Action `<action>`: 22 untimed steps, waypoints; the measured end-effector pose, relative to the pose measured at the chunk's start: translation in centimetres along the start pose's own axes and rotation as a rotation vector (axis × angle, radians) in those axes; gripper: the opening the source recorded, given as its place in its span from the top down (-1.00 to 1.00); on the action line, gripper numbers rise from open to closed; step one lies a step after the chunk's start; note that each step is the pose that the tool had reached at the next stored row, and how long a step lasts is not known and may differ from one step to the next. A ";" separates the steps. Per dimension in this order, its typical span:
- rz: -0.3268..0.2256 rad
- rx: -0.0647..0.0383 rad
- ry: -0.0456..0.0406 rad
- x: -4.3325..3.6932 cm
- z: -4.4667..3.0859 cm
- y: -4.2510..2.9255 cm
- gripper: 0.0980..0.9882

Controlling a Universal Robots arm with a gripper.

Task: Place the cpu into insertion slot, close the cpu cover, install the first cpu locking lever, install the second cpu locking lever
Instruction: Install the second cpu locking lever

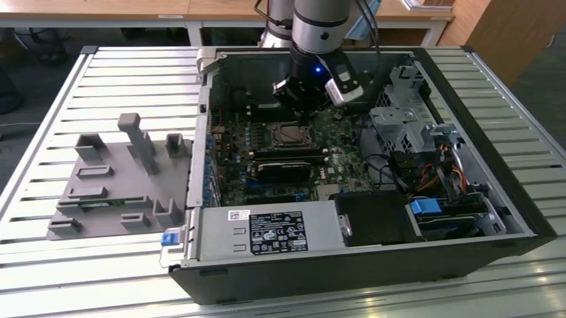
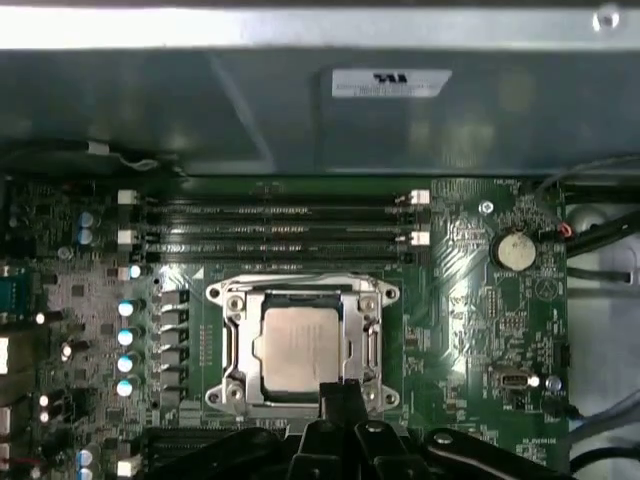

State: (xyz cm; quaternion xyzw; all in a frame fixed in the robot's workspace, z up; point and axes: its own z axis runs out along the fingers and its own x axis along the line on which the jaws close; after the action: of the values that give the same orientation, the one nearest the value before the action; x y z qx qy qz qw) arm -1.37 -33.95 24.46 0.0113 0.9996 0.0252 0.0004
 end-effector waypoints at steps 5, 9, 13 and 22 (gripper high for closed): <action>0.001 -0.014 0.0251 -0.07 -0.03 -0.76 0.98; 0.000 -0.060 0.0315 -0.07 0.04 -1.10 0.98; -0.001 -0.067 0.0316 -0.02 0.14 -1.95 0.98; -0.029 -0.067 0.0330 -0.01 0.70 -2.71 0.98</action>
State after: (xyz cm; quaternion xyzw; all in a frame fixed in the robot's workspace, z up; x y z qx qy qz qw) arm -1.42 -36.63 23.62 -0.0034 0.9981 0.0590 -0.0153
